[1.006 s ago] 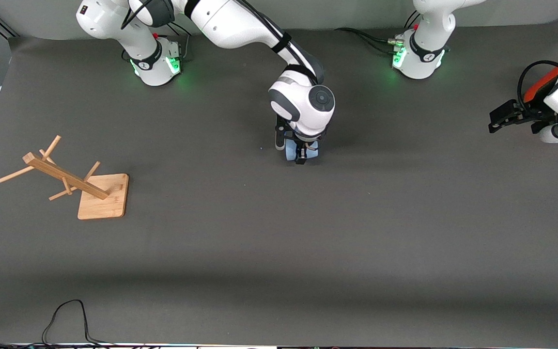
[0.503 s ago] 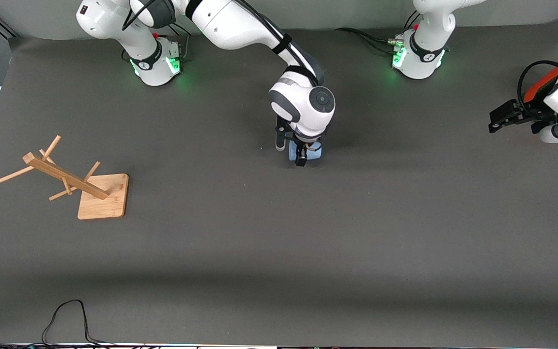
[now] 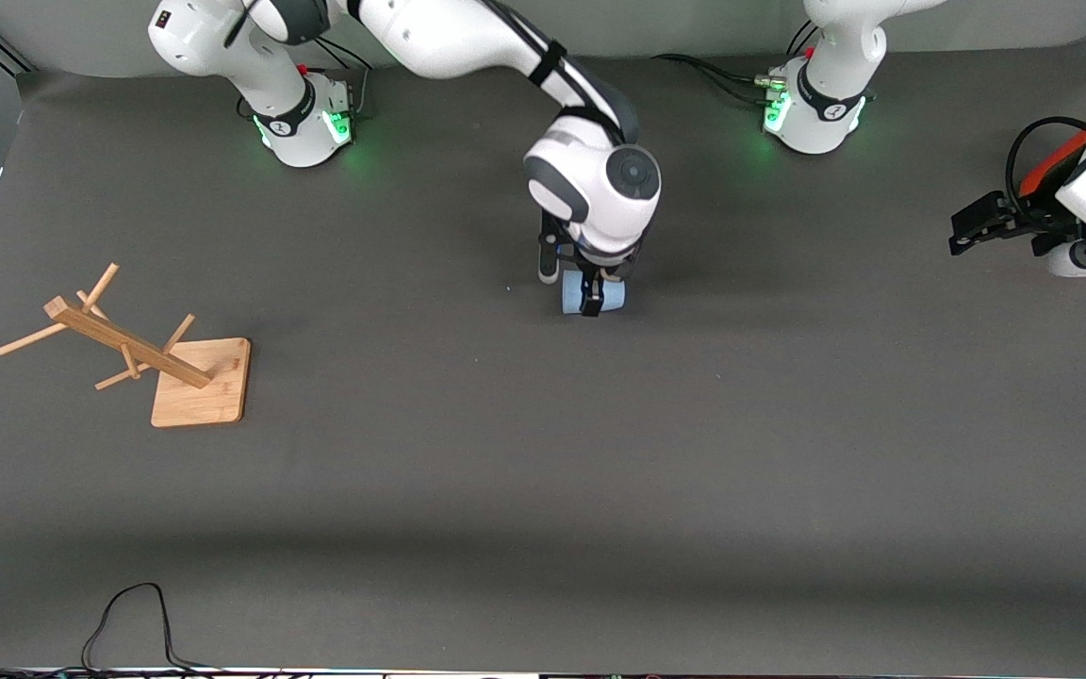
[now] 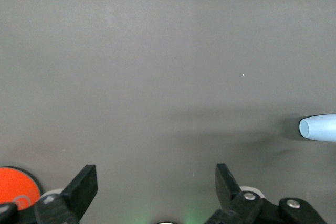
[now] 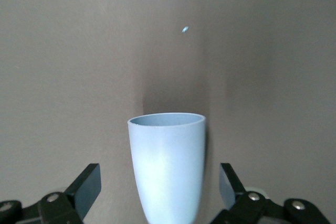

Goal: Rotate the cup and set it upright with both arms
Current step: 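Lower the blue cup onto the table on its side with the right gripper, then open the right gripper and withdraw it toward the stand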

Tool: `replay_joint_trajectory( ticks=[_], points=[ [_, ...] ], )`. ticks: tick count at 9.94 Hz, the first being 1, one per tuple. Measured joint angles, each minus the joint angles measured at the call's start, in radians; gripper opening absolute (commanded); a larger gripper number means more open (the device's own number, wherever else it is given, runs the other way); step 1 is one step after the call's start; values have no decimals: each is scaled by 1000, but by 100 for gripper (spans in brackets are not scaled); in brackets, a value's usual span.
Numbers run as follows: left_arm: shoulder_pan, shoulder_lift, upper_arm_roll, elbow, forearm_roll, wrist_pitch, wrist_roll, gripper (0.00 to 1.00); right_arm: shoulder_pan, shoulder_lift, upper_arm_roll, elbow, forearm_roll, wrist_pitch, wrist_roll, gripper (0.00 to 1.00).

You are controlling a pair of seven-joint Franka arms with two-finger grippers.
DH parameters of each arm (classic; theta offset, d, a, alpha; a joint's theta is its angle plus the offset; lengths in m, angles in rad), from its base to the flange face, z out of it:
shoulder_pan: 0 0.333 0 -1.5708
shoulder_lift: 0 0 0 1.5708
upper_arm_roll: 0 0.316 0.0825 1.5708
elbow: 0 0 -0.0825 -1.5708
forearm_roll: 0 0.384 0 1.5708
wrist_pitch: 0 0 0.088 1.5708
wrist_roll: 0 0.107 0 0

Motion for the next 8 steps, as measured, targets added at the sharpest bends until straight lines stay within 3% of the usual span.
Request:
replay_joint_trajectory(
  ticks=[3,8],
  points=[
    [1,0,0,0,1,-1,-1,100,-20,-150,-17,3,0,-238,-175,100],
    [1,0,-14,15,1,-17,-89,100,-258,-409,-36,-1,-1,-518,-729,100]
  ],
)
